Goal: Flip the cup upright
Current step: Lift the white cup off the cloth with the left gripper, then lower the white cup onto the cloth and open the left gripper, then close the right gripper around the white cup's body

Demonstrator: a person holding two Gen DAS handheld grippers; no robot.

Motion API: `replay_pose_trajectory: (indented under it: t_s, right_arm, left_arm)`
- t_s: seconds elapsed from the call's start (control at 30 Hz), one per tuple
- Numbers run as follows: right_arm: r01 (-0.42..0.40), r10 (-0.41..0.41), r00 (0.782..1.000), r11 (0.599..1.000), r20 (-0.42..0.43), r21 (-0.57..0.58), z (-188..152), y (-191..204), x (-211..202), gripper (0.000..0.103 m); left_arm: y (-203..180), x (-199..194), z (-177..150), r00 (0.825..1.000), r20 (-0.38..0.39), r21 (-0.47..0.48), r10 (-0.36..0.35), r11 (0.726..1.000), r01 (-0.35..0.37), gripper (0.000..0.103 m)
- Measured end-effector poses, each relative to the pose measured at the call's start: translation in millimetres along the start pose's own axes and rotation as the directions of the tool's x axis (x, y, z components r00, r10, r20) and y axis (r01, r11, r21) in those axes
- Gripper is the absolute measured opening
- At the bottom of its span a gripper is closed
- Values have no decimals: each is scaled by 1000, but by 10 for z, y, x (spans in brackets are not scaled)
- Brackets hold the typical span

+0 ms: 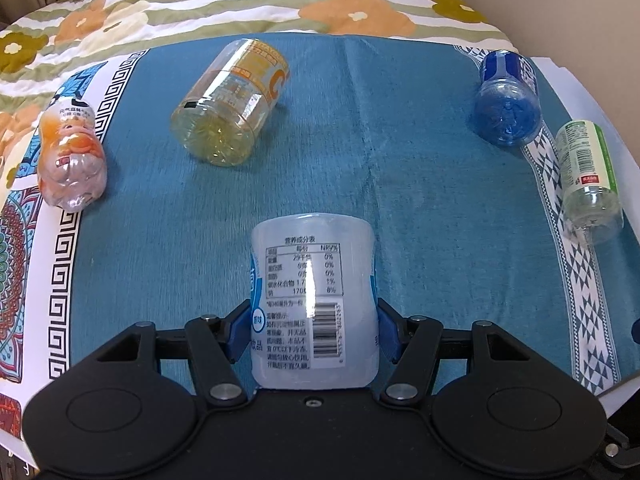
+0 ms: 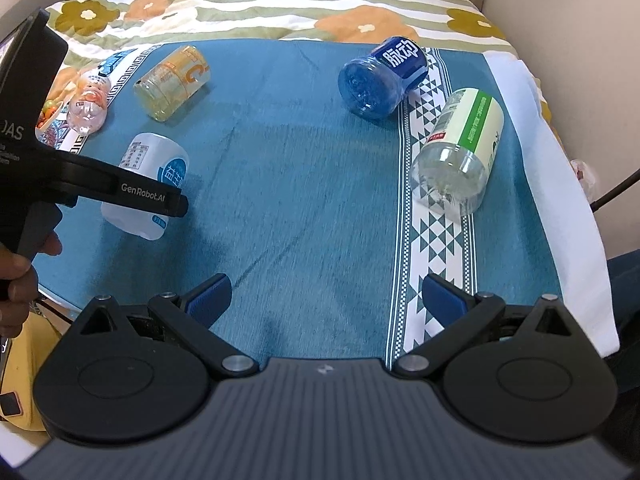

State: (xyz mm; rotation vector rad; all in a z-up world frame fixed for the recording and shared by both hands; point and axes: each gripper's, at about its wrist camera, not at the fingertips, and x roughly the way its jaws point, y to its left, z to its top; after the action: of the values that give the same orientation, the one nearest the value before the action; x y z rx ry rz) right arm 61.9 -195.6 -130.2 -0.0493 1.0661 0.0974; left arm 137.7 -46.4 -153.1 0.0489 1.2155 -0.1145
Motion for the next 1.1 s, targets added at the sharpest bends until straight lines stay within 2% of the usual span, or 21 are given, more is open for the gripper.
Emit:
replay_pose_trajectory:
  t_s: [0.2,0.27,0.3,0.53,0.73,1.0,1.1]
  right_arm:
    - [8,-8,1000,1000,-4,7,11,-3,11,103]
    - [9,-9,1000,1000,-3,8,17,-1,5,103]
    - [9,-9,1000,1000,-2,9,21,1,3,103]
    - [7,-7,1000,1000,0,5,47,9,-15,103]
    - [-6,6,1000,1000,18,-3,132,-39,-189,103]
    - [-87,88,995,996,45,-4,567,-30,-376,103]
    - [-149,149,989,989,18,5,744,93,-288,103]
  left_arm:
    - [13,12,26,1000,0,5,0,1000,0,69]
    - [4,-9,30,1000,11,12,6,1000,-7,89]
    - [0,-18,37,1000,21,15,8,1000,-8,90]
    - [-14,-99,64,1000,30,23,1,1000,-2,92]
    - [14,-388,-53,999,51,15,-10,1000,10,95]
    - [247,-943,-310,991,126,-102,-41,993,54,101]
    - [365,-1099,-410,986,163,-144,-32,988,56,101]
